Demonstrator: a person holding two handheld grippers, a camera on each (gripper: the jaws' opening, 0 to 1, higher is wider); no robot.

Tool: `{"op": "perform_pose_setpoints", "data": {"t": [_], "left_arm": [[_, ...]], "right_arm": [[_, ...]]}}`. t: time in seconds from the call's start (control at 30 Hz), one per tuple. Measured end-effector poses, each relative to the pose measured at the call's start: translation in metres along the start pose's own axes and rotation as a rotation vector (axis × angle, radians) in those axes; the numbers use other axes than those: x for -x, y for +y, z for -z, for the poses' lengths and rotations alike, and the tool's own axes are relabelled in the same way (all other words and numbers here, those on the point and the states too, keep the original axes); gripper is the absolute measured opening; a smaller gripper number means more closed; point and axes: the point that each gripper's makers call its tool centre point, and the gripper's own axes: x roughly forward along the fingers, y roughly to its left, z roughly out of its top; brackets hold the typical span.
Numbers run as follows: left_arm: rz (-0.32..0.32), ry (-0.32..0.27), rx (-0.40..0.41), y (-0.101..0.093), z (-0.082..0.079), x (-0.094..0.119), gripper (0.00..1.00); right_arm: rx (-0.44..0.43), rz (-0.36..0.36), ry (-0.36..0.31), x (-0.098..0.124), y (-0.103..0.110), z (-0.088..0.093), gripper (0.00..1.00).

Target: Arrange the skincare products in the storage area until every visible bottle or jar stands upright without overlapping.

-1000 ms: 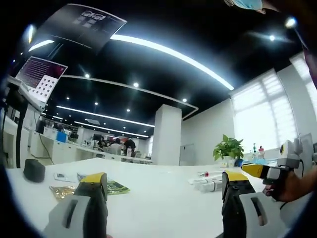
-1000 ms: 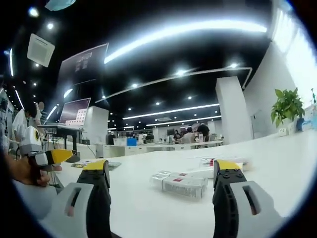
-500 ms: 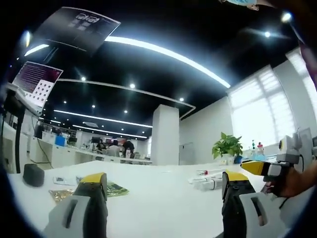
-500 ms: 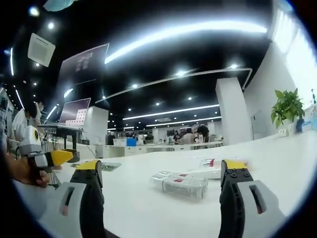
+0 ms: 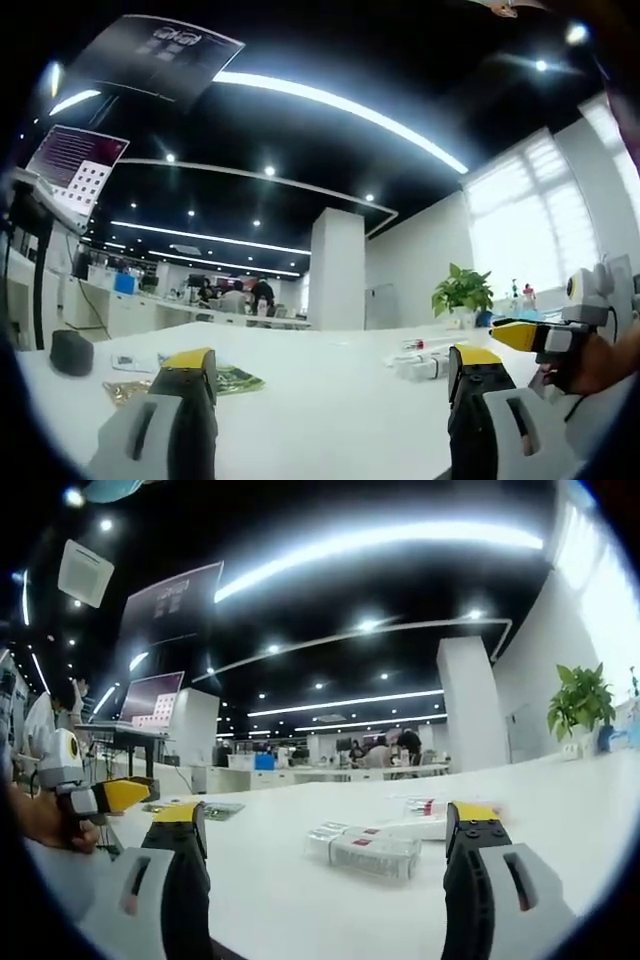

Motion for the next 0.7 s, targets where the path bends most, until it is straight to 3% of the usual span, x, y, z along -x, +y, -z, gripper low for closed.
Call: {"op": "perform_pose_setpoints", "data": {"t": [0.23,0.37,0.5,0.63,0.7], "left_arm": [[0.012,0.008,-0.02,-0.002,0.002,0.0,1.0],[0.016,0.018,-0.017,-0.002,0.004,0.0,1.0],[0.023,0.022,-0.02,-0.004,0.005,0.0,1.0],[0.022,0.033,-0.033,-0.006,0.007,-0.002,1.0],[0.024,0.034,-0.036,-0.007,0.007,-0.001,1.0]], "right_arm": [[-0.04,0.022,0.007,0.001,-0.014,-0.005,1.0],[-0.013,0.011,0.041,-0.001,-0.018,-0.012,1.0],[0.041,0.013,0.023,-0.009,-0.032,-0.041,1.0],[0.133,-0.006,0.016,-0.022,-0.05,-0.064,0.77],[0.136,-0.017,0.005,-0.03,-0.058,-0.074,0.82]]}}
